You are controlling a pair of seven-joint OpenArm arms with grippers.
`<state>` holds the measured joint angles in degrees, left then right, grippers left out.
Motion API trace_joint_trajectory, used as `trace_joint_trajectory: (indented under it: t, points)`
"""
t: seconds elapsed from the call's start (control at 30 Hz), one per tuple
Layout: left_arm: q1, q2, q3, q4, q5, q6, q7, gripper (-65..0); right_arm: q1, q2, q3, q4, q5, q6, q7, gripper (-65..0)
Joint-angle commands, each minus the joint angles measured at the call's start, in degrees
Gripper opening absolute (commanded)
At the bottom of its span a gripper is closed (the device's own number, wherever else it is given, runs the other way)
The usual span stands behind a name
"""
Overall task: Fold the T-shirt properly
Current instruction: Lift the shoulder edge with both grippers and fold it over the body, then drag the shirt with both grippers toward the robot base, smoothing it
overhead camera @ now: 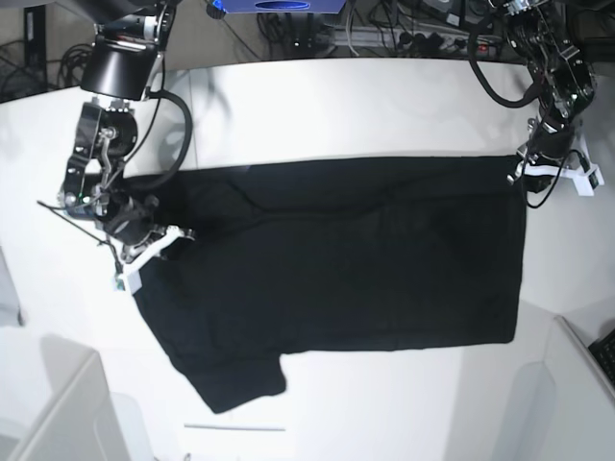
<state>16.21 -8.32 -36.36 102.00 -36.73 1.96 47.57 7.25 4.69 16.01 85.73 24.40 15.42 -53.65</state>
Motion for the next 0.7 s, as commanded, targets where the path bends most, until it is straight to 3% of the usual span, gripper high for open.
trace_joint_trajectory:
  t: [0.0,0.6,0.67]
  points:
    - [-1.5,-0.8,-0.3,0.6,-0.6,-0.1,0.4,-65.0,2.0,0.5,0.0,0.9,0.9,0.2,1.2,-65.0]
    - [-4.2,-1.8,-0.3,-0.9,-0.5,-0.1,2.4,-65.0,2.2,0.8,-0.1,0.1,0.9,0.1,1.0,-65.0]
    - [-4.3,-2.0,-0.3,-0.9,-0.6,-0.1,2.2,-55.3,2.2,0.9,0.0,0.1,0.9,0.1,1.0,-65.0]
